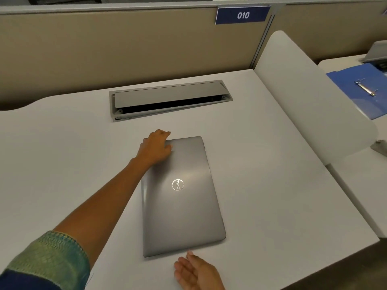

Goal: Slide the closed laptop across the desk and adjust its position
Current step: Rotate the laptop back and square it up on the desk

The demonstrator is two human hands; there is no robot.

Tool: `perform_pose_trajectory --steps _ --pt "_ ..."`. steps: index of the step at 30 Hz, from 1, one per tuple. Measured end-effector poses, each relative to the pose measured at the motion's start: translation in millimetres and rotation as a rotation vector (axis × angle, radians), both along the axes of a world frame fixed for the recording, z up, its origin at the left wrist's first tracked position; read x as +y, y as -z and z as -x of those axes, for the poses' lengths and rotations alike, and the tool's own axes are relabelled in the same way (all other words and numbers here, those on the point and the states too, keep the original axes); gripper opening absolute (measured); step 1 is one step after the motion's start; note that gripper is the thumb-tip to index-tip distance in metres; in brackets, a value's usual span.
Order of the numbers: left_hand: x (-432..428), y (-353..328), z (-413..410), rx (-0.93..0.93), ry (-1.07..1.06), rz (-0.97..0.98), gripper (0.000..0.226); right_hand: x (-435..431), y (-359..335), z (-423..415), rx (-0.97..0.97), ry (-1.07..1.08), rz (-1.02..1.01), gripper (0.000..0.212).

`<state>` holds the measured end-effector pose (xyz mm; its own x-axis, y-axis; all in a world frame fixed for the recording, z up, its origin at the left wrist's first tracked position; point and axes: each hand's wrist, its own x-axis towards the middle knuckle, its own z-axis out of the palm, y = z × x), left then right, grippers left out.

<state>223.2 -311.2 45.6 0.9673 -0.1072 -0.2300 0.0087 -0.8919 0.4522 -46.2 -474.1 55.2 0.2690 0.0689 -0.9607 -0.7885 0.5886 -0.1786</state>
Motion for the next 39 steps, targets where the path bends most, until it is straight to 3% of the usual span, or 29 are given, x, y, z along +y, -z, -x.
perform_pose_trajectory --steps 12,16,26,39 --pt "-9.5 25.2 -22.4 0.084 0.089 -0.121 0.056 9.4 8.4 -14.4 -0.016 0.123 0.014 0.013" --pt "-9.6 17.8 -26.9 0.12 0.046 -0.07 0.052 7.4 15.6 -15.1 -0.026 0.085 0.057 0.015" --pt "46.2 13.3 14.8 0.157 -0.332 0.146 0.05 -34.7 26.0 -22.8 -0.178 -0.007 0.315 0.007" --pt "84.2 20.7 152.4 0.176 -0.894 0.592 0.039 -113.0 9.8 -137.7 -0.47 -0.514 0.544 0.013"
